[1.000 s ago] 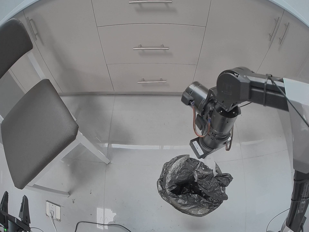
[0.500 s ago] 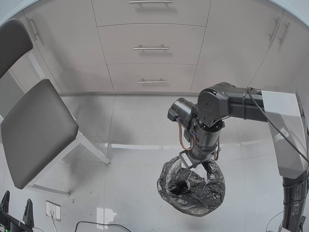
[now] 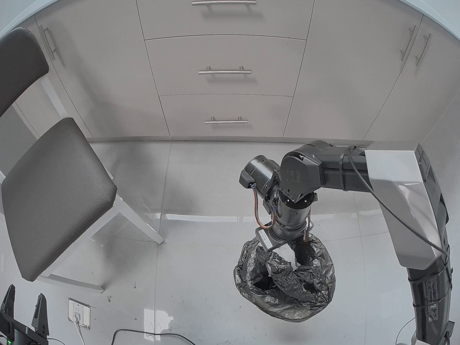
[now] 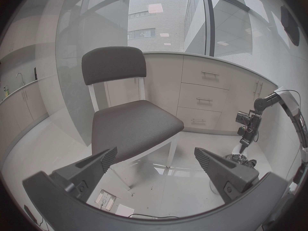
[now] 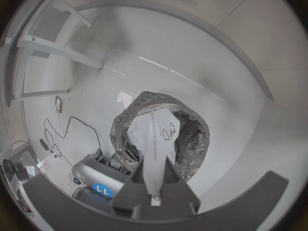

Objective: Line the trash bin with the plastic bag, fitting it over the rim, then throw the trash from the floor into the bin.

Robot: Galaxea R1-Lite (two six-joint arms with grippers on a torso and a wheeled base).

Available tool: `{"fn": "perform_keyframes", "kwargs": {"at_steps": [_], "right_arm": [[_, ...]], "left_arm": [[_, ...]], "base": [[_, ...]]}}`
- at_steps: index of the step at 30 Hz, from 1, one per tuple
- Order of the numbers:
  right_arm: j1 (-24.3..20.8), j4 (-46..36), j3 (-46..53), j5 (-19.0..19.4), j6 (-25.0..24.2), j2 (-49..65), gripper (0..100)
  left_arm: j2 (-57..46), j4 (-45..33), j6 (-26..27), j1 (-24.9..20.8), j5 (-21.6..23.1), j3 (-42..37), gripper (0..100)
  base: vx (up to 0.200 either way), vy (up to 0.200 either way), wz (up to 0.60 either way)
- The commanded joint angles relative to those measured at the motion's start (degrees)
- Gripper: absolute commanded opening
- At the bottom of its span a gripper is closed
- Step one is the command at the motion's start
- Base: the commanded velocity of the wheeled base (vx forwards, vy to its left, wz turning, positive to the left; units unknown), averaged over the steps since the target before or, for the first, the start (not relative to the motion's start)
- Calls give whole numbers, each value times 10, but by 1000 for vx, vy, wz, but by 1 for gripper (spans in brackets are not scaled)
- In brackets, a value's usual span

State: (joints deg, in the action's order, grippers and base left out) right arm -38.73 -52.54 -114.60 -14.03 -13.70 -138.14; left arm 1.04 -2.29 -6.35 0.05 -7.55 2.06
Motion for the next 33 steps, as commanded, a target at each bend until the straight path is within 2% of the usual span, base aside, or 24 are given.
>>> {"fn": "perform_keyframes", "kwargs": {"at_steps": [1, 7, 14, 15, 33], "right_arm": [[-2, 2, 0, -2, 1, -20, 0], [0, 4, 0, -25, 11, -33, 0], [2, 2, 0, -27, 17, -41, 0], [3, 2, 0, -27, 17, -41, 100], [5, 5, 0, -26, 18, -44, 100]], "left_arm": [[-9, 0, -8, 0, 0, 0, 100], [-9, 0, -9, 0, 0, 0, 100], [-9, 1, -9, 0, 0, 0, 100], [-9, 0, -9, 0, 0, 0, 100], [-9, 1, -11, 0, -1, 0, 100]], "base": [[0, 0, 0], [0, 0, 0], [0, 0, 0], [0, 0, 0], [0, 0, 0]]}}
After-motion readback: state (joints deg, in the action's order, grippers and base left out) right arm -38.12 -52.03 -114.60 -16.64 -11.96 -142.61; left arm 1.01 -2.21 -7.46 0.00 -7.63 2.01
